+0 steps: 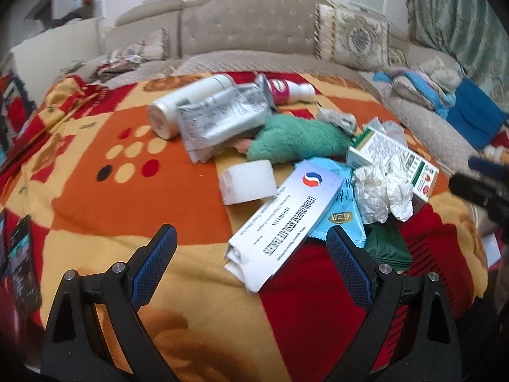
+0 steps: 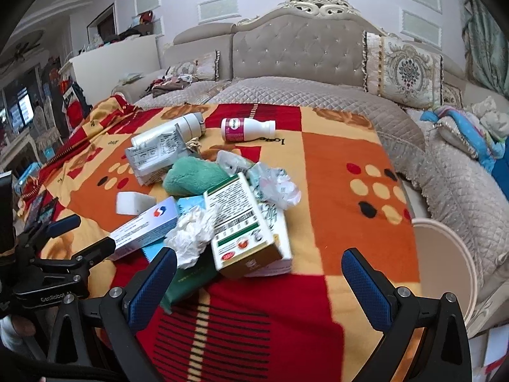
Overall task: Collect trash
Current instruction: 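Grasp the crumpled tissue with the right gripper while the left grasps the medicine box, then open the right gripper over the beige bin while the left drops the box in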
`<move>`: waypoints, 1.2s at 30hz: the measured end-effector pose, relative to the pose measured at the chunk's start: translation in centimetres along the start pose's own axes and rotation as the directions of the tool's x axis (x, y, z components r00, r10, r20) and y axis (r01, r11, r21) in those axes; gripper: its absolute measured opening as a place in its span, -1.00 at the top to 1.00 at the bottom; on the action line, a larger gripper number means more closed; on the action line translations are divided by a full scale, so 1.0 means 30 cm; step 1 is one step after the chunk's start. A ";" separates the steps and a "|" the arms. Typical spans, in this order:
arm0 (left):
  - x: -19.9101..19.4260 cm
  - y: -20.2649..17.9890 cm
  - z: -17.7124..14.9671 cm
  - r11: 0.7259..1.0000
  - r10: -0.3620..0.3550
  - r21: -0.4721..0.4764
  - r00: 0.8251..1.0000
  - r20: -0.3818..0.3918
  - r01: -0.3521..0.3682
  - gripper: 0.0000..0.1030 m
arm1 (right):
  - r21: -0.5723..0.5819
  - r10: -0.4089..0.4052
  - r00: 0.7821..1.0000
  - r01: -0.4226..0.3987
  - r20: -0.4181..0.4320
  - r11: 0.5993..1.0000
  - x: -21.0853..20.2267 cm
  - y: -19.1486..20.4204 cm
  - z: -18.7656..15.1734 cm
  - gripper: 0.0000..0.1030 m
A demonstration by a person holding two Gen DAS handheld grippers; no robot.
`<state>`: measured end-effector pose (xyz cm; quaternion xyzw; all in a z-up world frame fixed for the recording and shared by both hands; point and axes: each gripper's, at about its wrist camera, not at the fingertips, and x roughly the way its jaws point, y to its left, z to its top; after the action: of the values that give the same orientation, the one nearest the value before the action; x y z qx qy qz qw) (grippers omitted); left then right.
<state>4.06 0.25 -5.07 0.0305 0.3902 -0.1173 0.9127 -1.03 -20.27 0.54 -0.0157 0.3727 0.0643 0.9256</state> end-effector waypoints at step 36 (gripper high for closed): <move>-0.079 -0.135 0.142 0.967 -0.229 0.095 0.969 -0.093 0.237 -0.01 | 0.158 0.181 0.983 -0.177 -0.013 0.971 0.055 -0.310 0.112 0.46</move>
<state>4.51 -3.86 -0.27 0.0372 0.4214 -0.2428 0.8730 3.66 -29.06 1.64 0.0898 0.3892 0.1179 0.9091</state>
